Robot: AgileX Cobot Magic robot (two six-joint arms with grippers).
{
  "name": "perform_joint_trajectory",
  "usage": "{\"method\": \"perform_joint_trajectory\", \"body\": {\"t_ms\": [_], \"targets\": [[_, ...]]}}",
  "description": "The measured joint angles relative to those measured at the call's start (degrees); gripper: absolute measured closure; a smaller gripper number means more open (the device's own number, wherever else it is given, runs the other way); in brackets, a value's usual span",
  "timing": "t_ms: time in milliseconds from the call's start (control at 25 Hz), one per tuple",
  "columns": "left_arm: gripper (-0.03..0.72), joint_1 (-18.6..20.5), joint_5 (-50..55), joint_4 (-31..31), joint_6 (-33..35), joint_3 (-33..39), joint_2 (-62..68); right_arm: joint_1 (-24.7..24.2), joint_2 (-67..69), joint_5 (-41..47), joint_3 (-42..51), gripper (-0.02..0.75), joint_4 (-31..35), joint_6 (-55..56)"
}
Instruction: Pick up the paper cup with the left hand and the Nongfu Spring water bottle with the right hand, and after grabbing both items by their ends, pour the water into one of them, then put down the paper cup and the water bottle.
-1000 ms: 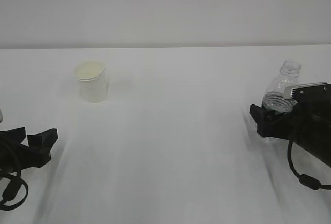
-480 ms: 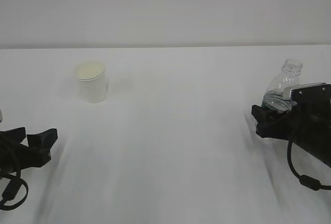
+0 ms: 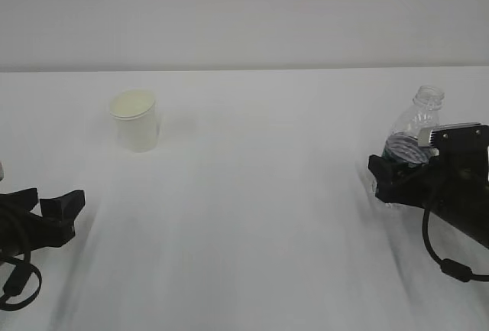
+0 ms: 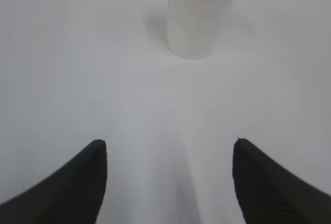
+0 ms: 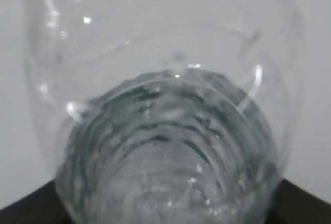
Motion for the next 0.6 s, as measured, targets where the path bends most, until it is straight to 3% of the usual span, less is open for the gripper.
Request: {"method": "perform_joint_trajectory", "body": {"t_ms": [360, 600], "targets": [[0.149, 0.0, 0.0, 0.0, 0.3, 0.0, 0.0, 0.0, -0.1, 0.1, 0.0, 0.288, -1.7, -2.0], [0.150, 0.0, 0.0, 1.5, 0.6, -3.1, 0.0, 0.0, -5.9, 4.8, 0.2, 0.290, -2.4, -3.7]]}}
